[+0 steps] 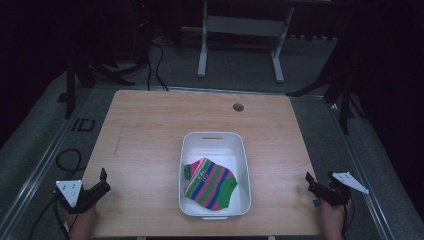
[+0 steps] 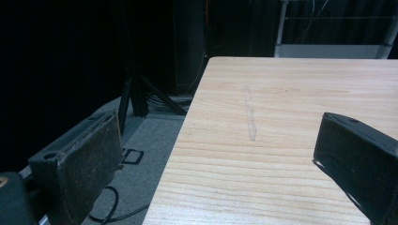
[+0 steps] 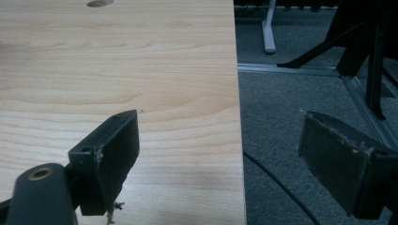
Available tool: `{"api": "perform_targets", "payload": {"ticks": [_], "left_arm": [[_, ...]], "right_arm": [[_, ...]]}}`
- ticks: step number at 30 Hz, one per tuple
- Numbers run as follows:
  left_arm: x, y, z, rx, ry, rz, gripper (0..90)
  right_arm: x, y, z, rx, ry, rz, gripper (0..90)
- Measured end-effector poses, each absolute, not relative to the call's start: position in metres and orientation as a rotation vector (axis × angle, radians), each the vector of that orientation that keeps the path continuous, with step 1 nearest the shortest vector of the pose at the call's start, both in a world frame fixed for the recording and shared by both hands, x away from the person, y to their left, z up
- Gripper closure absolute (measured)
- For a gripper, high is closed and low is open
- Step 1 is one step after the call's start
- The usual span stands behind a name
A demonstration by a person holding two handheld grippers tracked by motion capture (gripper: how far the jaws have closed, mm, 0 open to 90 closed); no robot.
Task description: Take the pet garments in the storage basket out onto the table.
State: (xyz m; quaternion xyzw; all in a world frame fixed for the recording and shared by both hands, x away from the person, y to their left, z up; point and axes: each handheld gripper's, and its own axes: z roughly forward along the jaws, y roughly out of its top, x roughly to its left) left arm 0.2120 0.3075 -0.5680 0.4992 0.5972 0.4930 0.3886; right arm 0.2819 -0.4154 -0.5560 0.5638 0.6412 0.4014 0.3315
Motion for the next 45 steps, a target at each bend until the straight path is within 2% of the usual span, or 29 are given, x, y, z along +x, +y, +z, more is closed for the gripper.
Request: {"api": "perform_targets", "payload": {"ticks": [11, 20, 38, 45], "left_arm": [[0.212, 0.308, -0.568, 1.272, 1.517, 1.248, 2.0], [0.212, 0.308, -0.568, 1.274, 1.519, 1.245, 2.0], [0.212, 0.309, -0.568, 1.274, 1.518, 1.244, 2.0], [0.212, 0.309, -0.568, 1.272, 1.523, 1.245, 2.0]], "right_arm": [[0.292, -0.420, -0.558, 1.538, 1.832, 1.078, 12.6], [0.292, -0.419, -0.555, 1.440, 2.049, 1.084, 12.2], [0.301, -0.377, -0.537, 1.202, 2.416, 1.115, 11.9], [0.302, -0.354, -0.511, 1.075, 2.495, 1.176, 12.0]]}}
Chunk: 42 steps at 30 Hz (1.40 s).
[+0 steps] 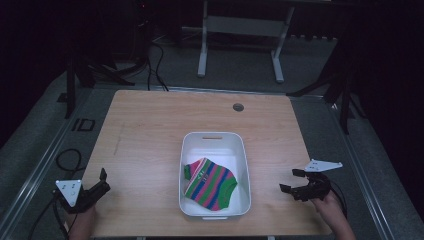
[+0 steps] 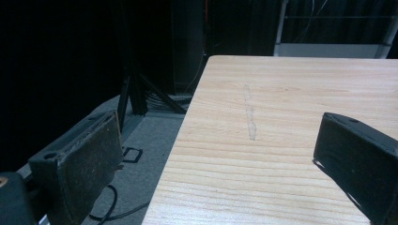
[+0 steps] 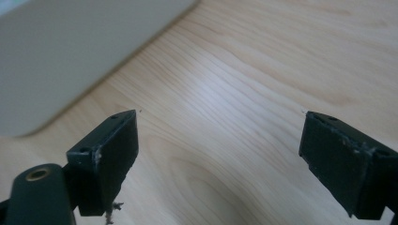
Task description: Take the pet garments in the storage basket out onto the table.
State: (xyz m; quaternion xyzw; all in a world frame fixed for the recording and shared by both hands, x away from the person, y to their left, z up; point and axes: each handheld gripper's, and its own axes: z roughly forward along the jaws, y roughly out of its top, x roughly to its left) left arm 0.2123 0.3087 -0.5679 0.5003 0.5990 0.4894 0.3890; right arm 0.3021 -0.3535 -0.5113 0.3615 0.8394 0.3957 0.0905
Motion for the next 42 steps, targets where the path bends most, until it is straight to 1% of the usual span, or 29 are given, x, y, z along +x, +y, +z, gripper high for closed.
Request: {"api": "perform_targets", "payload": {"ticks": [10, 21, 34, 36, 42], "left_arm": [[0.212, 0.309, -0.568, 1.274, 1.519, 1.242, 2.0], [0.212, 0.309, -0.568, 1.278, 1.516, 1.240, 2.0], [0.212, 0.309, -0.568, 1.276, 1.513, 1.235, 2.0], [0.212, 0.309, -0.568, 1.276, 1.513, 1.234, 2.0], [0.212, 0.310, -0.568, 1.276, 1.511, 1.231, 2.0]], "right_arm": [[0.311, -0.317, -0.480, 0.899, 2.594, 1.190, 12.1], [0.317, -0.274, -0.459, 0.722, 2.663, 1.211, 12.1], [0.319, -0.217, -0.445, 0.516, 2.750, 1.172, 11.7], [0.320, -0.207, -0.445, 0.483, 2.760, 1.167, 12.9], [0.324, -0.184, -0.447, 0.455, 2.799, 1.127, 12.9]]}}
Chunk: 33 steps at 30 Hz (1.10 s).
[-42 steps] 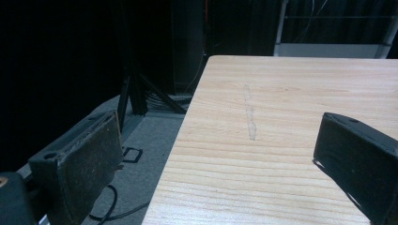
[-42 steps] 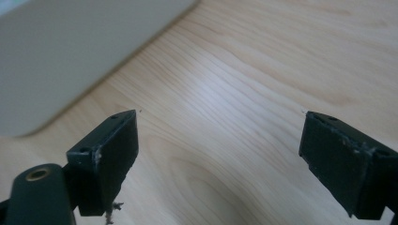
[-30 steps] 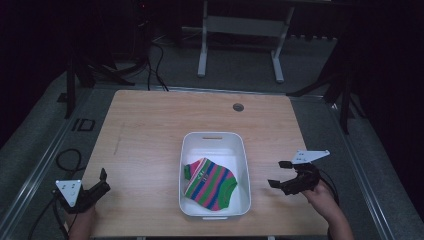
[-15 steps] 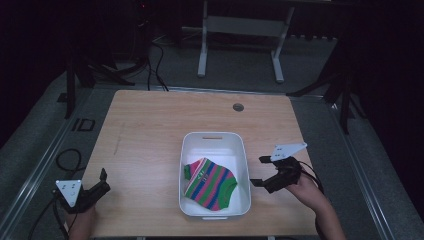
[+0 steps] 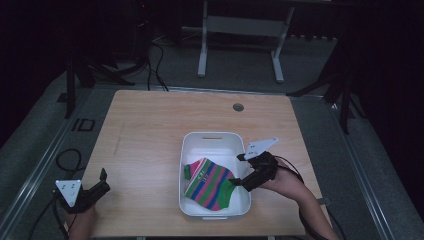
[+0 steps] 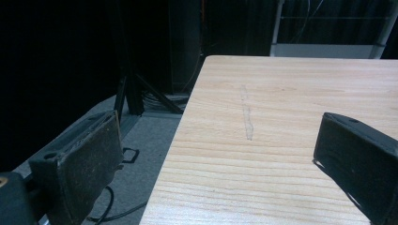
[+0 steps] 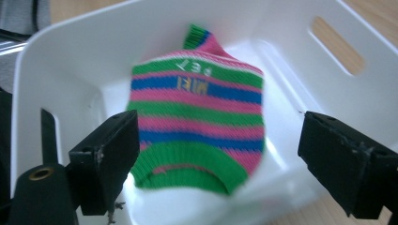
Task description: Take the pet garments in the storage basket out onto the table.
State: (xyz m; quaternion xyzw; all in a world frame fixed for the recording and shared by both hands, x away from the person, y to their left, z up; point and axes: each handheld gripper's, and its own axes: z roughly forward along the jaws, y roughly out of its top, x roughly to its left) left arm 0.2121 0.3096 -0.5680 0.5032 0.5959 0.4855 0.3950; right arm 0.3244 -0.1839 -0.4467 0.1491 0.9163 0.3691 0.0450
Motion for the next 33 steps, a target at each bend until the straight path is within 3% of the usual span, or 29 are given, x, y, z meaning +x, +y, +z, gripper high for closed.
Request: {"api": "perform_targets", "payload": {"ticks": [19, 33], "left_arm": [[0.212, 0.310, -0.568, 1.284, 1.501, 1.223, 2.0], [0.212, 0.310, -0.568, 1.286, 1.499, 1.222, 2.0]], "right_arm": [[0.348, -0.084, -0.476, 0.395, 2.973, 0.930, 12.4], [0.353, -0.053, -0.509, 0.418, 3.036, 0.670, 11.2]]}}
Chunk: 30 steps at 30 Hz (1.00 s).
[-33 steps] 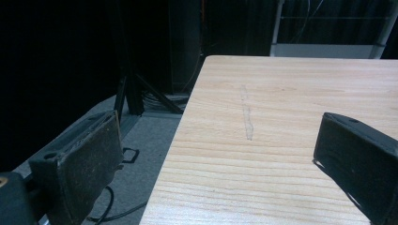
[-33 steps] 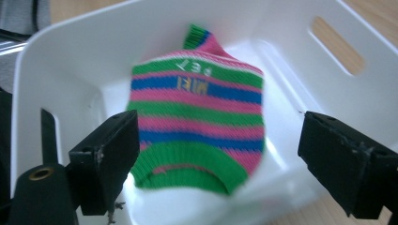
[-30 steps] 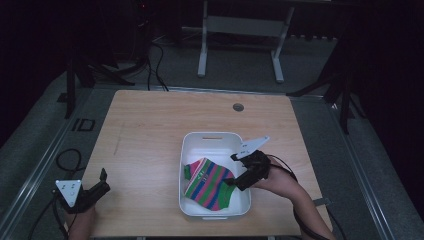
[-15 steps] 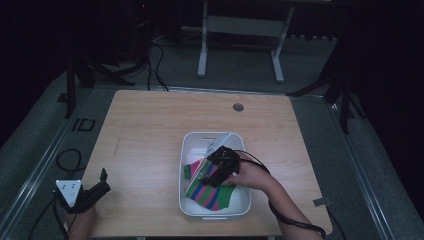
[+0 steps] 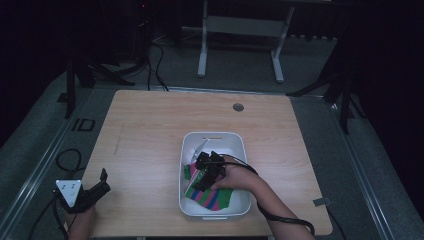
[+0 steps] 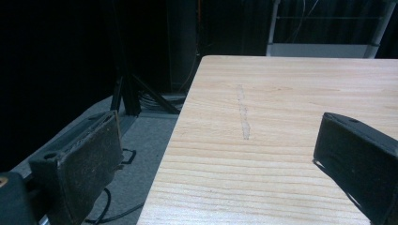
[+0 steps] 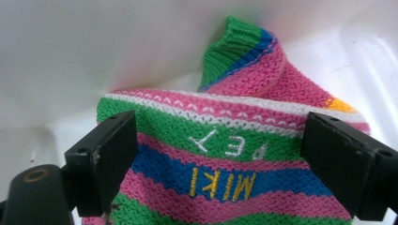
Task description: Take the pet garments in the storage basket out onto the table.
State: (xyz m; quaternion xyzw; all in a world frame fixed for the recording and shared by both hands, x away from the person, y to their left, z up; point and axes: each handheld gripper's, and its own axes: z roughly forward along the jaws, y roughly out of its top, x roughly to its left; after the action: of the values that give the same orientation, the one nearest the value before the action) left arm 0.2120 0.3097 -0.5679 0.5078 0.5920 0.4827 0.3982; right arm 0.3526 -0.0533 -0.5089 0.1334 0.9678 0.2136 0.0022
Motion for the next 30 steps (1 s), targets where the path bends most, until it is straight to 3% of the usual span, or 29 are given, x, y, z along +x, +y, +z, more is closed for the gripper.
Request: {"api": "perform_targets", "payload": {"ticks": [11, 12, 16, 18, 30], "left_arm": [[0.212, 0.310, -0.568, 1.286, 1.500, 1.224, 2.0], [0.212, 0.309, -0.568, 1.287, 1.499, 1.226, 2.0], [0.212, 0.309, -0.568, 1.287, 1.500, 1.226, 2.0], [0.212, 0.309, -0.568, 1.286, 1.500, 1.226, 2.0], [0.212, 0.309, -0.568, 1.286, 1.502, 1.229, 2.0]], "right_arm": [[0.348, -0.040, -0.528, 0.378, 3.067, 0.479, 13.8], [0.346, -0.039, -0.528, 0.371, 3.060, 0.476, 17.4], [0.346, -0.042, -0.522, 0.380, 3.032, 0.536, 56.6], [0.346, -0.045, -0.518, 0.390, 3.001, 0.550, 63.9], [0.346, -0.072, -0.468, 0.462, 2.863, 0.768, 67.1]]}}
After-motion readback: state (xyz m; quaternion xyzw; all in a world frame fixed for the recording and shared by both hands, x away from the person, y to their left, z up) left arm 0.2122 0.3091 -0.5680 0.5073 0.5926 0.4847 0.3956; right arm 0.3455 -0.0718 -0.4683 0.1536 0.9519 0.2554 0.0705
